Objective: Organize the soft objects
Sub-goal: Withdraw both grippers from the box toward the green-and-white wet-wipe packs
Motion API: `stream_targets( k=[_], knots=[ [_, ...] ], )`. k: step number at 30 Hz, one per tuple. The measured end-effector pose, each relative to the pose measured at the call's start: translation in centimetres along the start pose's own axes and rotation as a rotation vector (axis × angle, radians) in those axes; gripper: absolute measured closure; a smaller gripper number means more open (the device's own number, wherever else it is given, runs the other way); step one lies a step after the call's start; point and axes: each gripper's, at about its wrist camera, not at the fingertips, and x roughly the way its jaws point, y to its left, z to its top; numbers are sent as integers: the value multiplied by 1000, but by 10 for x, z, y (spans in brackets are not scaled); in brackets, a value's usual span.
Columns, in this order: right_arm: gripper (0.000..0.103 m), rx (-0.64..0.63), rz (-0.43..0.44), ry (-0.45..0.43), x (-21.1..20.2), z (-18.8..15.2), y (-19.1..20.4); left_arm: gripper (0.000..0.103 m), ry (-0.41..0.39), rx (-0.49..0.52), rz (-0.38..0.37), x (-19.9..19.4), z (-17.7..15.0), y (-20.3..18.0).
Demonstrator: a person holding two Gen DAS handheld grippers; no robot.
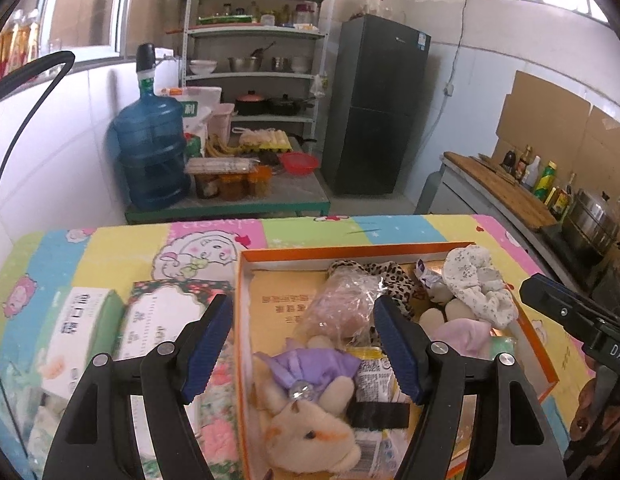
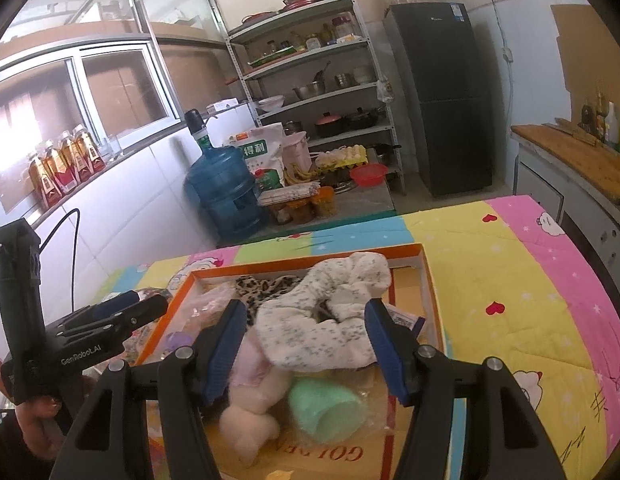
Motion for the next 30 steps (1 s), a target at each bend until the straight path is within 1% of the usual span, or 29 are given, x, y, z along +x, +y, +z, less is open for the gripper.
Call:
stream_targets(
  k=[14,30],
  knots=[
    [42,-31,6,-17,-18,-6,38,29,-58,-10,23,-43,-4,26],
    [42,-98,54,-27,-33,-14,103,29,-91,-41,72,-92,-17,68]
  ],
)
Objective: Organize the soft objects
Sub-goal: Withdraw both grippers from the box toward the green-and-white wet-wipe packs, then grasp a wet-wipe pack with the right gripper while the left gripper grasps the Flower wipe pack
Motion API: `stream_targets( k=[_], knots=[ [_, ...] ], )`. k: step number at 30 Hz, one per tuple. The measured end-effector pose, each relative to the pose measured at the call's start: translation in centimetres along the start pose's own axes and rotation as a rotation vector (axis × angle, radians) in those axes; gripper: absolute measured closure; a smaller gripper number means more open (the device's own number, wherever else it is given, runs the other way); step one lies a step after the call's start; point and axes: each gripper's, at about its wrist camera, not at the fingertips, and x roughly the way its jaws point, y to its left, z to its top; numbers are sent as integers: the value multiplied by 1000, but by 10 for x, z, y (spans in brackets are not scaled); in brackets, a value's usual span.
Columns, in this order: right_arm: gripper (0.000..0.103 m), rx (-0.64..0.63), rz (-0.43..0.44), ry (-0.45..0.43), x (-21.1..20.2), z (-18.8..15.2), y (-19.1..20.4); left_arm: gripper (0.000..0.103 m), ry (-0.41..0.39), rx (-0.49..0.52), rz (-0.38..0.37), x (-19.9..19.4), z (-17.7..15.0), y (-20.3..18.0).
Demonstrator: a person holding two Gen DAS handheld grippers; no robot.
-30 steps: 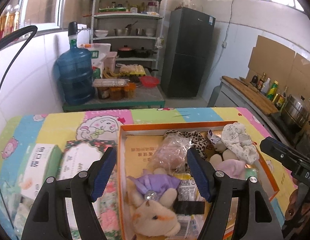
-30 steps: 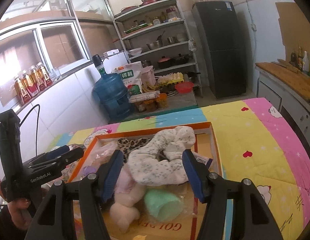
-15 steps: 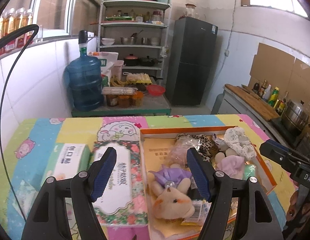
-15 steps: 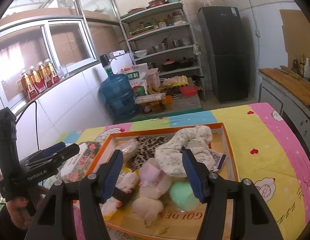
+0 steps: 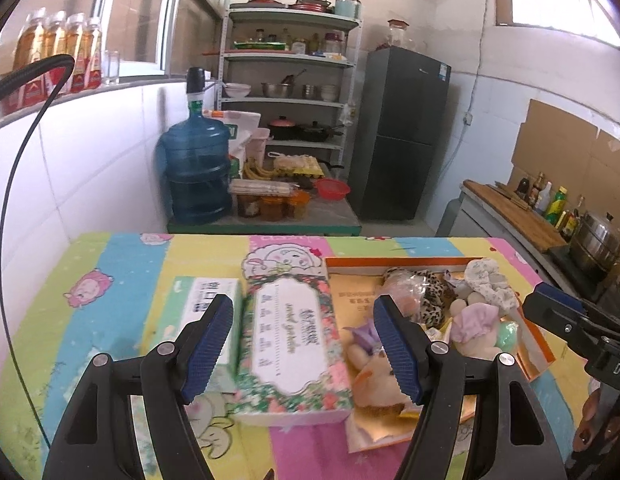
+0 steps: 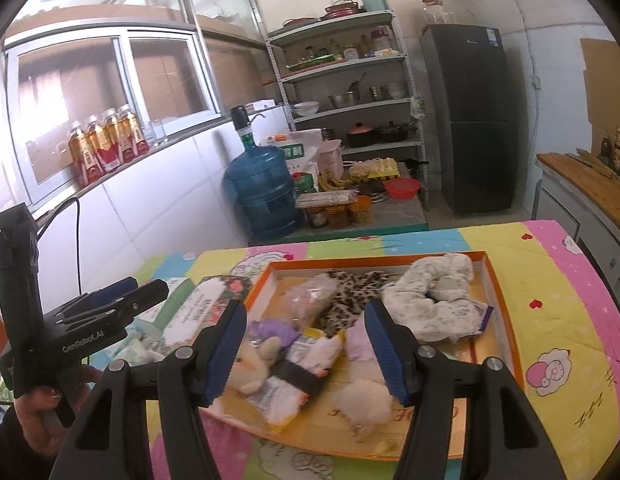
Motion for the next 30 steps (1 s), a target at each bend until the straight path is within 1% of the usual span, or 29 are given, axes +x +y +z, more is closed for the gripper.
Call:
stream_targets(
  k=[11,23,30],
  knots=[
    [42,-36,47,10,-1,-12,47,29,8,1,31,-25,-18,30],
    [42,-80,77,20,-3,-25,92,29,-3,-25,33,-49,-35,59],
    [42,-97,95,43,2,-36,119,29,-2,-32,38,-55,-45,84]
  ],
)
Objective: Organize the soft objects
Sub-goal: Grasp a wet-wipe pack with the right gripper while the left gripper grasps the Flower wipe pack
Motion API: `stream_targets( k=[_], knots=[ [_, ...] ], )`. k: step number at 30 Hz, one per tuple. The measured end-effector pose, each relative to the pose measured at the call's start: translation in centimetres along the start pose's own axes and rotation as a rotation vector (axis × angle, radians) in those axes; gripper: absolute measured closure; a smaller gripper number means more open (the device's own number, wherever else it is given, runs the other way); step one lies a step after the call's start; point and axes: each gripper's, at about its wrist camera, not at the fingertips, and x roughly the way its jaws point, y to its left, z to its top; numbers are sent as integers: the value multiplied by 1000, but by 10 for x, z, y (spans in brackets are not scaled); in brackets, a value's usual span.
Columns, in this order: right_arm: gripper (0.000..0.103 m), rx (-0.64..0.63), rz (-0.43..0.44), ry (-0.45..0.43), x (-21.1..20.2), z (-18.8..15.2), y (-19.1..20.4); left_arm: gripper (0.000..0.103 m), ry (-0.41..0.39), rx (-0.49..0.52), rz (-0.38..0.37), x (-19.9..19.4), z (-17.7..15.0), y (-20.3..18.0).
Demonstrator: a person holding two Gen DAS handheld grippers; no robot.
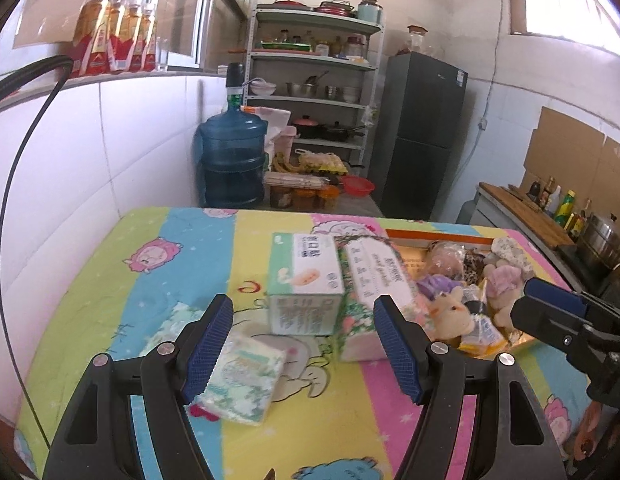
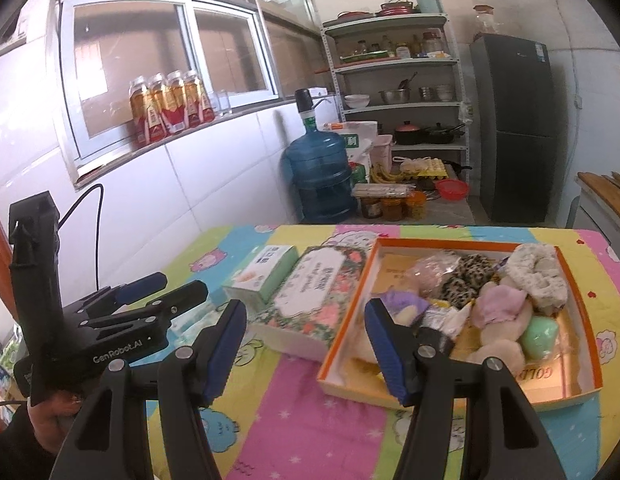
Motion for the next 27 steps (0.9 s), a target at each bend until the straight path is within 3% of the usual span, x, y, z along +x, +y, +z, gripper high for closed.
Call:
stream_targets(
  k=[11,21,25,27],
  knots=[
    [42,10,20,60,38,-23,48,29,-3,-28,-19,-2,-11,58],
    [42,13,47,146,90,-44,99,29,-31,-66,34,-2,-9,111],
    [20,-97,42,232,122,-53,129,29,-35,-79,40,-1,-8,123],
    [19,-108,39,248,131,-55,135,29,-34,-83,40,1,-10,128]
  ],
)
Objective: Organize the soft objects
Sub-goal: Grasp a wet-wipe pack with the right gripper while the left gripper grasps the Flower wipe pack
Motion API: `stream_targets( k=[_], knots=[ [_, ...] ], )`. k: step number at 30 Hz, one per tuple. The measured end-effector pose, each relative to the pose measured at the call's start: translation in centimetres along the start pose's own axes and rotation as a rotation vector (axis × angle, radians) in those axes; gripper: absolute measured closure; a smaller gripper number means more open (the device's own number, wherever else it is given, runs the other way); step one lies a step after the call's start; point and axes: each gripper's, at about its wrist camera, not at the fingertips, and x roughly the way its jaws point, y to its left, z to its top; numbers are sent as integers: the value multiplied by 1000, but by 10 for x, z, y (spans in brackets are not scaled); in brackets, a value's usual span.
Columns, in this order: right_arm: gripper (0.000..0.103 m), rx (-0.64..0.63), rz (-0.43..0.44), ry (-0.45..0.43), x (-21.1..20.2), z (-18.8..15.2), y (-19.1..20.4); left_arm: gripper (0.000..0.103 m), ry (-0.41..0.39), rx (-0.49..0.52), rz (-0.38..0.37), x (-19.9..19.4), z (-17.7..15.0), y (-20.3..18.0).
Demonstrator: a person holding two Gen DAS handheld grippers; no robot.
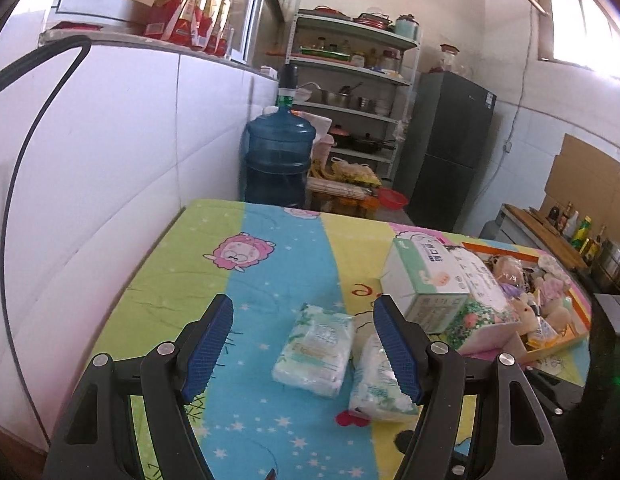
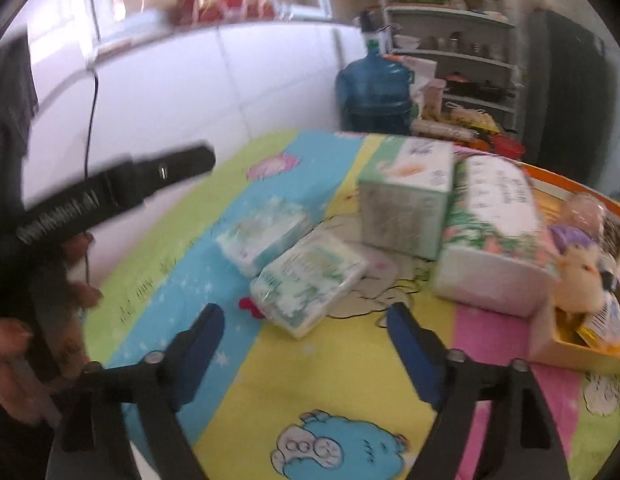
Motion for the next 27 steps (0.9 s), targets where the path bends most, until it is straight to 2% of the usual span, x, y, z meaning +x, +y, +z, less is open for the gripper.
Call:
stream_targets(
  k=[4,9,13,19,20,22,27],
  knots=[
    [19,47,-7,4,12,8,2,29,9,-11,-4,5,-2,4],
    [19,63,-64,47,32,12,10,29,11,-19,-3,9,-2,10],
    [19,123,-85,64,44,13,7,29,16,-18,-6,13,-2,13],
    [19,114,-120,72,57,14,8,29,38,-3,-23,23,-5,16],
    [21,113,-123,70,57,15,7,29,42,0,-26,24,-5,15],
    [34,121,-118,62,56,15,3,29,56,13,-38,30,-7,14],
    [38,131,-72,67,45,10,-7,29,125,37,-56,51,-13,10]
  ],
)
